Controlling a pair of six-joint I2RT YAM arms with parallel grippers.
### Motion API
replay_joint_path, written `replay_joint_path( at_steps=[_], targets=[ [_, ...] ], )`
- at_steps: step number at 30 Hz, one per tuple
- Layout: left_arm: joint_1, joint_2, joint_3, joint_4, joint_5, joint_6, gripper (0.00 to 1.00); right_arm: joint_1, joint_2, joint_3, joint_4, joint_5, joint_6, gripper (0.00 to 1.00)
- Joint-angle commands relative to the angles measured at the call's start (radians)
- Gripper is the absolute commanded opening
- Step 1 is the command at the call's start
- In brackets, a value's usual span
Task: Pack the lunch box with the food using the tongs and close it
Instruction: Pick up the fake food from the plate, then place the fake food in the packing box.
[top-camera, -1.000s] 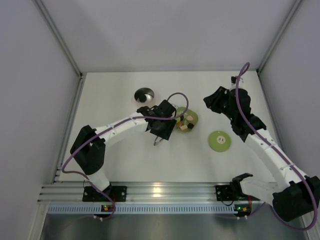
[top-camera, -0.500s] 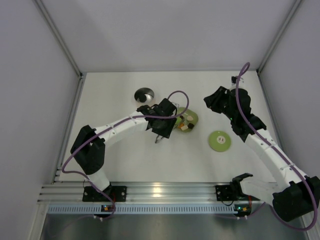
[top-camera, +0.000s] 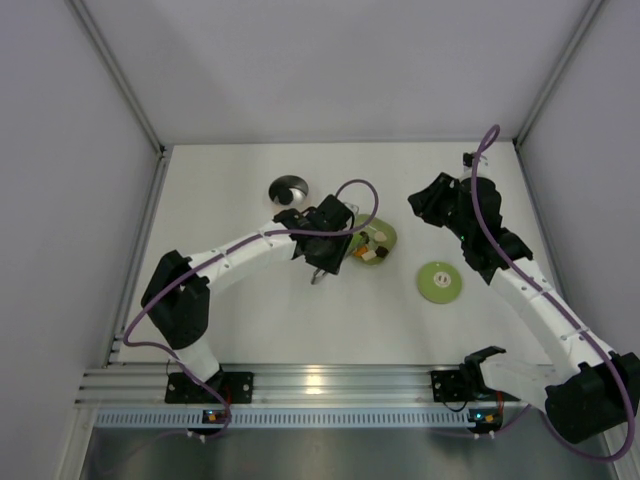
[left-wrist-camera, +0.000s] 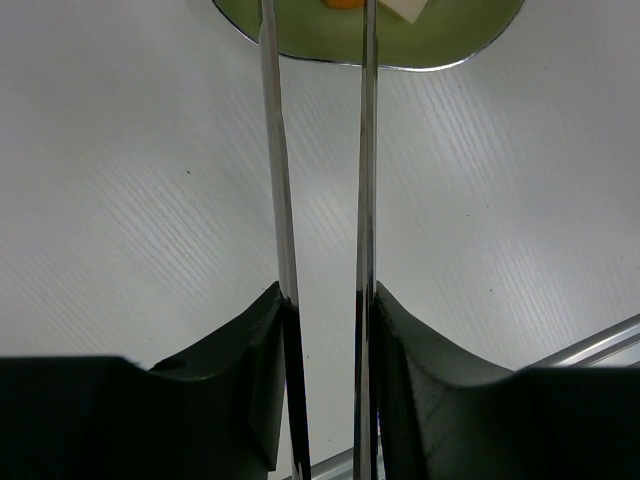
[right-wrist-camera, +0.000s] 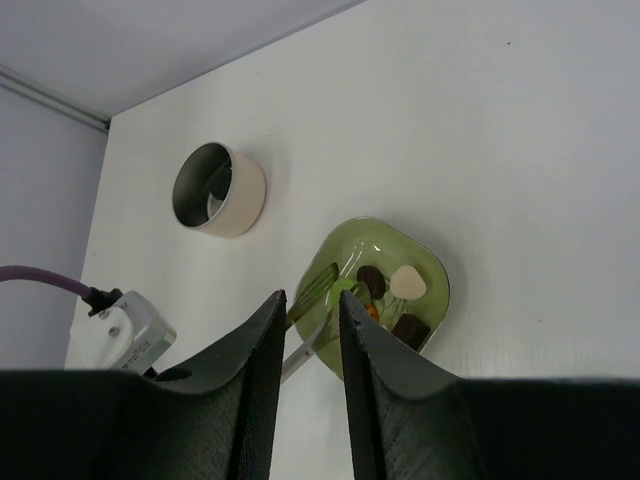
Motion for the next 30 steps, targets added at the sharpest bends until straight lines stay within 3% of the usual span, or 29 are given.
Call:
replay_joint_path(
  at_steps=[1,11,18,24,30],
  targets=[
    [-0.004,-0.049,0.056,0.009,0.004,-0.006,0.39,0.020,-0.025,-0.001,0.026,0.013,-0.009,0.27],
    [-0.004,-0.086,0.093,-0.004,-0.002,-0.009,0.39,0.020,-0.025,0.000,0.024,0.013,-0.007,0.27],
    [0.018,-0.143,0.125,0.000,-0.090,-0.024,0.41,0.020,-0.019,0.006,0.024,0.008,-0.009,0.27],
    [0.137,-0.163,0.149,0.002,-0.077,-0.038,0.40,0.020,-0.016,0.009,0.023,-0.002,-0.009,0.27],
    [0.329,-0.198,0.106,0.041,-0.050,-0.053,0.41,0.020,-0.020,0.023,0.003,-0.002,-0.021,0.27]
  ],
)
